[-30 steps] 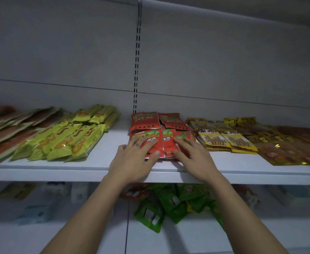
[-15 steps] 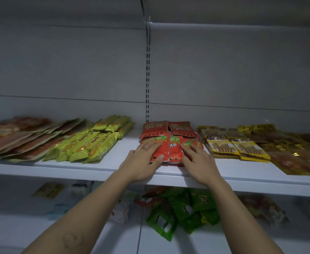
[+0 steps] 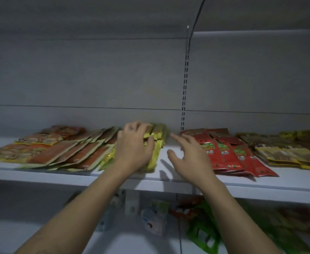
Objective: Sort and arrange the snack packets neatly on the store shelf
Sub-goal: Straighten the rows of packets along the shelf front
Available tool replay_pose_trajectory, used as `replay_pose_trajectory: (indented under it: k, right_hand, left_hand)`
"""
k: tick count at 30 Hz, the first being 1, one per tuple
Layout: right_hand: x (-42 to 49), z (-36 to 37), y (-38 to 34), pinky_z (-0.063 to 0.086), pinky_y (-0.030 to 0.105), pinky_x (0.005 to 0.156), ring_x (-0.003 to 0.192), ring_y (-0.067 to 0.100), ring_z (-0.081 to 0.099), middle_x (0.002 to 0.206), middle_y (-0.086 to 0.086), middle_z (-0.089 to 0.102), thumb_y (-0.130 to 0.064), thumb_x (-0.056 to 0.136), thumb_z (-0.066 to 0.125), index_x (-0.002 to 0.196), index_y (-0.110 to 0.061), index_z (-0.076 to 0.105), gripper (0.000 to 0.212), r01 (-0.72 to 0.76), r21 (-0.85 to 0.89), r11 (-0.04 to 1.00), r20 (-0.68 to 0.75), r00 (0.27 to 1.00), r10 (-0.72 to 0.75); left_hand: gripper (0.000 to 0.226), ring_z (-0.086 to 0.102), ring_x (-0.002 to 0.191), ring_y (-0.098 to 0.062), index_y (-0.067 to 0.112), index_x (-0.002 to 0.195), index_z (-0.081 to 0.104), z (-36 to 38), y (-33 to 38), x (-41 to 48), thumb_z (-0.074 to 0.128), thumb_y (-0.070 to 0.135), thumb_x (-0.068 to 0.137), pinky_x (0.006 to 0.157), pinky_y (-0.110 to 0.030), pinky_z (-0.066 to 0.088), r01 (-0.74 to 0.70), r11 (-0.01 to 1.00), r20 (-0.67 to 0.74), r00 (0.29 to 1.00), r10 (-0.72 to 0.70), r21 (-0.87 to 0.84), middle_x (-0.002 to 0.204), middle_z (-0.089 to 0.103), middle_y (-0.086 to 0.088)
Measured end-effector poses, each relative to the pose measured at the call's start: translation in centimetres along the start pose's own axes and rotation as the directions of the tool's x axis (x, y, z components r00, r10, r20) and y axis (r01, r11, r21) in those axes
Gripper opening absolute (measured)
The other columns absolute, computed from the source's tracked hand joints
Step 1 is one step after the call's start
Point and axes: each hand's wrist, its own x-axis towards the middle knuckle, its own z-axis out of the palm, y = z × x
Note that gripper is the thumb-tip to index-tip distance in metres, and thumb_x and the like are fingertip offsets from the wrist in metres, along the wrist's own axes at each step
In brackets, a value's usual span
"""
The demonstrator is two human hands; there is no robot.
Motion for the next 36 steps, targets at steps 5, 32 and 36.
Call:
replay_pose_trajectory:
  k: [5,32,36]
  right_hand:
    - [3.1,6.8,-6.6,0.031,0.049,0.11,0.141,0.036,0.032,0.16,0.011,0.025,-0.072,0.091,0.035,0.15,-0.042,0.031,0.067,-0.155,-0.091,0.984,0.228,0.958,0.172]
    - [8.7,1.8,-5.0,0.039,0.035,0.104,0.132,0.021,0.049,0.146,0.0,0.052,-0.062,0.094,0.047,0.142,-0.023,0.051,0.063,-0.257,-0.228,0.939,0.247,0.918,0.311]
    - [13.7,2.2,-5.0,0.037,0.04,0.11,0.133,0.026,0.048,0.146,0.006,0.05,-0.051,0.1,0.045,0.145,-0.018,0.048,0.056,-0.253,-0.175,0.951,0.406,0.862,0.304]
  left_hand:
    - [0.062,0.039,0.135,-0.036,0.042,0.148,0.031,-2.0,-7.6,1.6,0.041,0.063,0.09,0.107,-0.05,0.034,0.137,0.958,0.325,0.92,-0.217,0.251,0.149,0.042,-0.015]
    - [0.089,0.037,0.141,-0.034,0.029,0.151,0.033,0.0,-8.5,7.9,0.032,0.084,0.081,0.11,-0.048,0.035,0.013,0.989,0.641,0.76,-0.107,0.15,0.155,0.04,-0.008]
    - [0.073,0.041,0.139,-0.032,0.013,0.15,0.037,2.6,-9.9,12.5,0.042,0.062,0.095,0.113,-0.039,0.035,0.133,0.982,0.684,0.704,-0.189,0.135,0.155,0.039,-0.01]
